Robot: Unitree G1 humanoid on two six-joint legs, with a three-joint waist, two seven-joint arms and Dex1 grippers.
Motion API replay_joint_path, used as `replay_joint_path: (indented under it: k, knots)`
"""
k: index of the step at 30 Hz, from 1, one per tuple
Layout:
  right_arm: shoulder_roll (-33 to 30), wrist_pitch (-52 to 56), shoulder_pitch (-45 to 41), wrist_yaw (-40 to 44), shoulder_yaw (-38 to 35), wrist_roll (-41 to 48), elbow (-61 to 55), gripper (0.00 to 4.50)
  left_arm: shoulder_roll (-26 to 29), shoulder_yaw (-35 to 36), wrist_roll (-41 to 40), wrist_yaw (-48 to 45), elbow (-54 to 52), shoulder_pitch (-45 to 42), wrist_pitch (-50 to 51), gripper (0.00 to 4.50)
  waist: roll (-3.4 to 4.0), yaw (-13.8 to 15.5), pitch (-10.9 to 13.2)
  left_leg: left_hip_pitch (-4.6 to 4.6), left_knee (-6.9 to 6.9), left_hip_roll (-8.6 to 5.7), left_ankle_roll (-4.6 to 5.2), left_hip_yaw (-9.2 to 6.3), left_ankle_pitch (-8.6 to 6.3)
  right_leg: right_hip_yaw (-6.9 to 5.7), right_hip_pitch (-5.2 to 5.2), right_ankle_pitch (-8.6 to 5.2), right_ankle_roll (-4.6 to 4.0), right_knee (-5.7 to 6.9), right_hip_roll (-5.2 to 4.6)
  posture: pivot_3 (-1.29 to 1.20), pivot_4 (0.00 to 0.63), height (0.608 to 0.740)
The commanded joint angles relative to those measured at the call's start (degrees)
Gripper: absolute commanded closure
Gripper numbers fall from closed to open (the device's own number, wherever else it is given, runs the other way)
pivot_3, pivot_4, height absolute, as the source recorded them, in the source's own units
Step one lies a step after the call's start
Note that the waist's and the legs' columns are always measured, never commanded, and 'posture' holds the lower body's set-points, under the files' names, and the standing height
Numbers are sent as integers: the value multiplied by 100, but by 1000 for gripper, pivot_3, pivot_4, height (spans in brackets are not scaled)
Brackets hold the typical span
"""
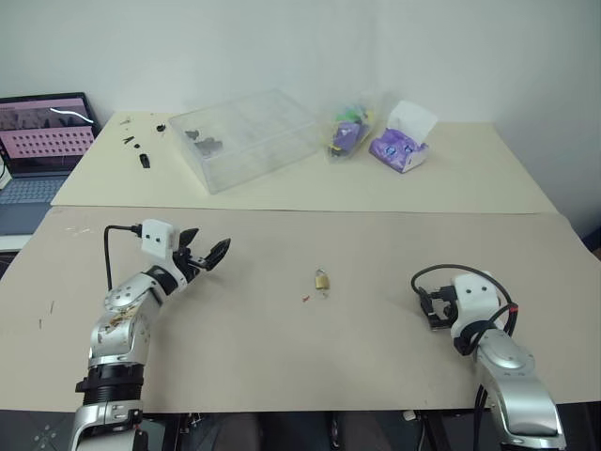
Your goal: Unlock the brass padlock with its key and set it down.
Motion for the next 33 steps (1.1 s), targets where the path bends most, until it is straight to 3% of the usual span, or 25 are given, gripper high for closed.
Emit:
replay_joint_path:
  k: [1, 4, 8, 11, 23, 33]
  knots:
    - [131, 593, -265, 450, 247, 787, -720, 0, 99, 65, -62, -49, -249, 4, 12, 19, 0, -4, 0, 0, 0, 0, 0, 0, 0, 0, 0, 0, 0, 0, 0, 0, 150, 740]
    - [175, 1775, -871, 1374, 958, 2111, -1709, 0, 138, -7, -113, -158, -254, 14, 136, 19, 1, -140, 1, 7, -1, 8, 0, -2, 0, 5, 0, 3, -4, 4, 7, 0, 150, 740]
    - [77, 2446, -1591, 1498, 1457, 2379, -1648, 0, 260, -101, -162, -336, -507, 119, 289, 19, -3, -111, 0, 25, -2, 8, 1, -24, 0, -3, 26, -3, -6, 3, 15, 0, 150, 740]
    - [95, 2545, -1864, 1406, 1632, 2359, -1521, 0, 455, -188, -254, -657, -900, 298, 393, 19, -3, -49, 0, 18, -1, -4, 0, -19, 0, -8, 28, 1, -15, -6, -3, 0, 150, 740]
    - [-28, 2450, -2037, 1079, 1621, 2118, -1062, 0, 2062, -266, -887, -2648, -2966, 1382, 609, 19, -3, -62, 1, -19, -7, 4, -1, -3, -1, -6, -30, -5, -30, 5, -3, 0, 150, 740]
    - [740, 2821, -2747, 326, 1913, 1803, -315, 0, 2196, -562, -649, -2865, -2756, 1217, 386, 19, -2, -117, 1, -21, -5, 5, 1, -6, 1, -6, -33, -5, -20, 8, 3, 0, 150, 740]
